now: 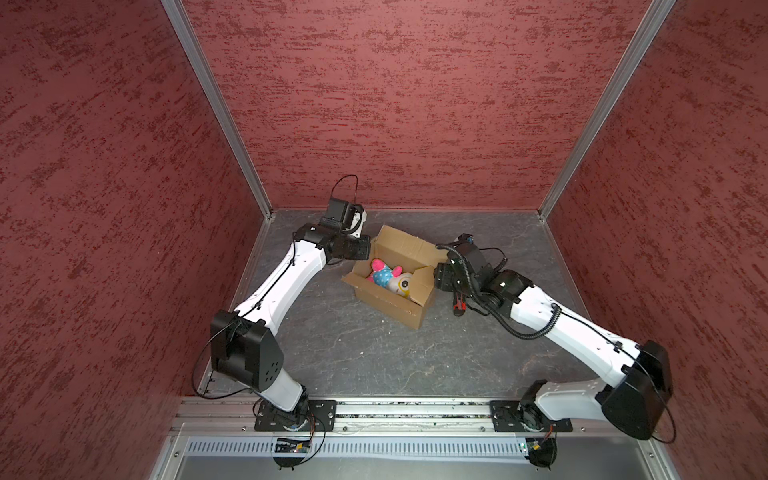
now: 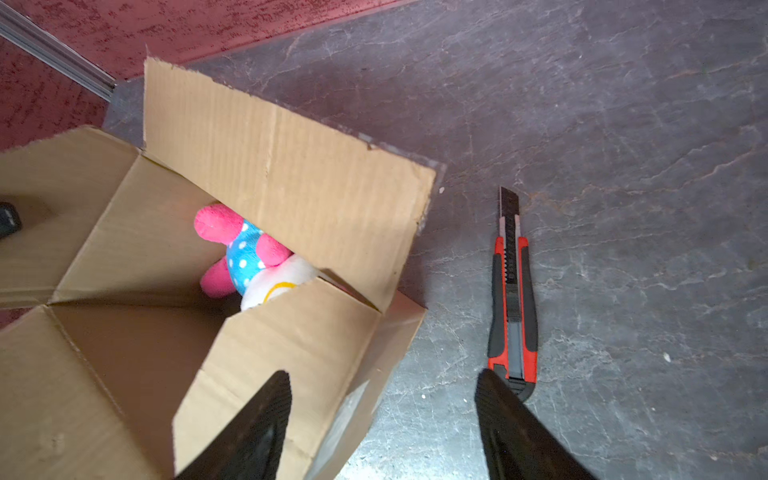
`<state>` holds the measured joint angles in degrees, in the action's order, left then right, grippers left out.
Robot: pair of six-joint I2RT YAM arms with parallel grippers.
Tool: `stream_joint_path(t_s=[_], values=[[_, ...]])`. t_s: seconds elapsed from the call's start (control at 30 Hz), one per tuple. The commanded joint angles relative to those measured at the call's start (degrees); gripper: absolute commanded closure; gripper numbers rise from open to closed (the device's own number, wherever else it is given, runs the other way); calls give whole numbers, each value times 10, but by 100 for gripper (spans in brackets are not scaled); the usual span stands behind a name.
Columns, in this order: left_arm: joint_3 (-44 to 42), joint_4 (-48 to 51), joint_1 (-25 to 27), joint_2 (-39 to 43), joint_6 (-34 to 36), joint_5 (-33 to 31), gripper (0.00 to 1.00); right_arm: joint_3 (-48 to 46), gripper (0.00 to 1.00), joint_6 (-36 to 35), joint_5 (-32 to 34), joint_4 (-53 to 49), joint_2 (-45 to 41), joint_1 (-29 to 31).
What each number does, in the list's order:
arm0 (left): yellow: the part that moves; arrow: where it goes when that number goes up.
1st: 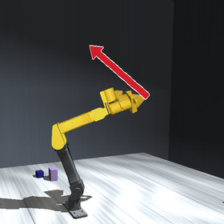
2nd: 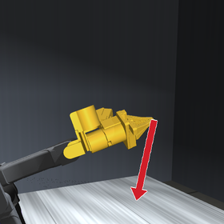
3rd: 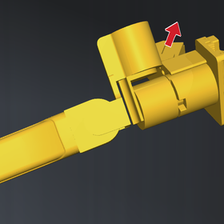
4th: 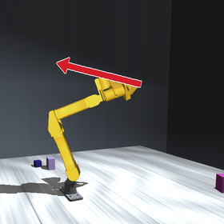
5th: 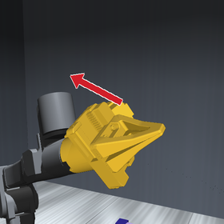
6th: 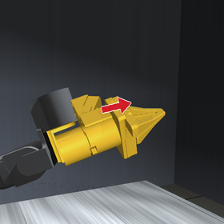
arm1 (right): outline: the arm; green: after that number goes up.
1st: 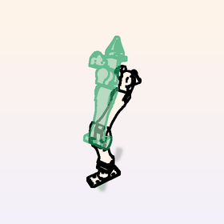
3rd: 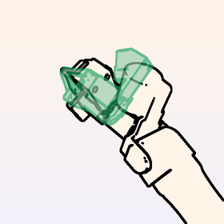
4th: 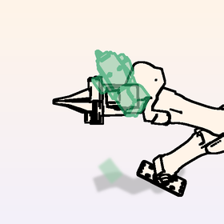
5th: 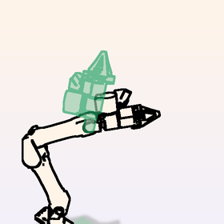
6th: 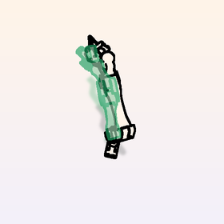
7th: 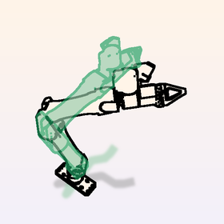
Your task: Unpack the express box
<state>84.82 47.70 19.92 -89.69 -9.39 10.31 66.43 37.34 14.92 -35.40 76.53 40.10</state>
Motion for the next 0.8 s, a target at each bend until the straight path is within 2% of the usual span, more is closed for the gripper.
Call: stream_joint_path(t_s=[0.0, 0.2, 0.5, 0.77], values=[[-25, -1, -1, 25, -70, 24, 82, 38, 28, 12, 23, -30, 8, 3], [-92, -32, 3, 79, -132, -3, 83, 103, 27, 24, 41, -88, 47, 13], [-189, -77, 6, 162, -207, -54, 84, 234, 23, 32, 74, -193, 131, 60], [-250, -96, 13, 227, -241, -80, 84, 335, 21, 43, 102, -293, 209, 105]])
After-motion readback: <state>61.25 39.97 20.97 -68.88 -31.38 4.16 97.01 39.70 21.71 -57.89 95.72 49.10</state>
